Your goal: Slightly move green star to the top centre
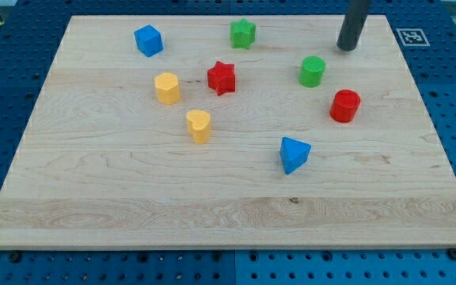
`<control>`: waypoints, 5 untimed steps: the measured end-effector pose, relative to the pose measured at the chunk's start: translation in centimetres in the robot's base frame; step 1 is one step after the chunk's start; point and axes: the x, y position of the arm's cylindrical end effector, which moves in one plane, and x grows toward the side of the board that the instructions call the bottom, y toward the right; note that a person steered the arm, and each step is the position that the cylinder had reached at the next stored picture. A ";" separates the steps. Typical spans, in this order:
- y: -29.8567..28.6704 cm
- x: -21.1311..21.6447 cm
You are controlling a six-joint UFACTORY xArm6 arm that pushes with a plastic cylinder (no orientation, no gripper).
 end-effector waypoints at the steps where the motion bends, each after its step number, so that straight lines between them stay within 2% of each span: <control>1: -2.1 0.0; 2: -5.2 0.0; 5: -9.5 0.0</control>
